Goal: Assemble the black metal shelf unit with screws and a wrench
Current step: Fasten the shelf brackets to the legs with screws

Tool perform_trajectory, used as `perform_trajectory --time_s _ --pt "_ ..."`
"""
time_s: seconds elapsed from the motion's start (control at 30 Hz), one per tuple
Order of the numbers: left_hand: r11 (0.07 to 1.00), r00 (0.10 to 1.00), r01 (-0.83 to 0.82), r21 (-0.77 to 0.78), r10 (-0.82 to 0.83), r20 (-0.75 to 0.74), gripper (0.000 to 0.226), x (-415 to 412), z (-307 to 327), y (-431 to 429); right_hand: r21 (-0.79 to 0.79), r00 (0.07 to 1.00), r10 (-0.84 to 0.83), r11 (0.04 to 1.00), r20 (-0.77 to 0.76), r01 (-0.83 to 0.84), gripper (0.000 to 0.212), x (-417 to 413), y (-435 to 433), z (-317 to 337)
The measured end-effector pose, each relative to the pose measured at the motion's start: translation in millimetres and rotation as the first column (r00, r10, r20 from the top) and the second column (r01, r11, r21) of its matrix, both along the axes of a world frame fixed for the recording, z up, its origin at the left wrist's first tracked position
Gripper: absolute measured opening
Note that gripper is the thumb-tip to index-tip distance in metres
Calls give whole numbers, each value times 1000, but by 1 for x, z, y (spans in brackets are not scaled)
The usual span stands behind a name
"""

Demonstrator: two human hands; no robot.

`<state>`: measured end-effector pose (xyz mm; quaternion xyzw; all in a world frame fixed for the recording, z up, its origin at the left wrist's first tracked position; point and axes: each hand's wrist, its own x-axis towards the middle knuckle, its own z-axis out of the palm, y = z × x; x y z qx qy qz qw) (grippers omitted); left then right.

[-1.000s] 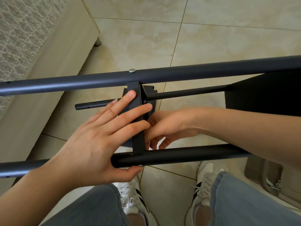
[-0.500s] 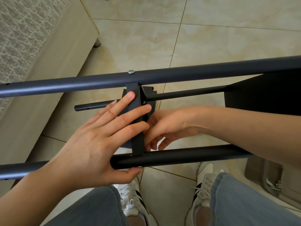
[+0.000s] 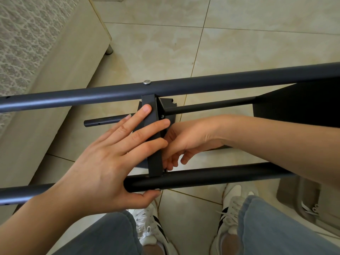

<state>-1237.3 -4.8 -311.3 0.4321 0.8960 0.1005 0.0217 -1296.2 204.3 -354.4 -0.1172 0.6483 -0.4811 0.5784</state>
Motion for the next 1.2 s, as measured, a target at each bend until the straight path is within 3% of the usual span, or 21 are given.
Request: perform_trajectory --time_s 0.17,0.33,0.5,0.67,0.83,1.03,1.2 --pt "1000 1000 12 -6 -12 -1 68 0 0 0 -45 998 -22 999 54 24 4 5 2 -2" --pt "1000 1000 12 -5 -12 -6 68 0 1 0 46 999 7 999 -36 -5 12 4 -1 1" --pt "1000 1000 8 -5 -8 -1 67 -1 1 0 -25 998 -23 999 63 25 6 4 1 3" --pt "1000 1000 19 -4 -19 -3 68 -1 1 0 52 998 -5 999 -61 8 12 3 -2 3" --pt "1000 1000 13 0 -13 -1 67 -2 1 -1 -17 995 -46 999 90 47 7 1 5 4" --pt "1000 1000 11 0 -11 2 67 -2 0 -1 52 1000 -20 998 10 20 10 2 1 2" --pt "1000 1000 11 1 -11 -1 67 -2 0 -1 -6 995 -54 998 83 55 4 3 -2 3"
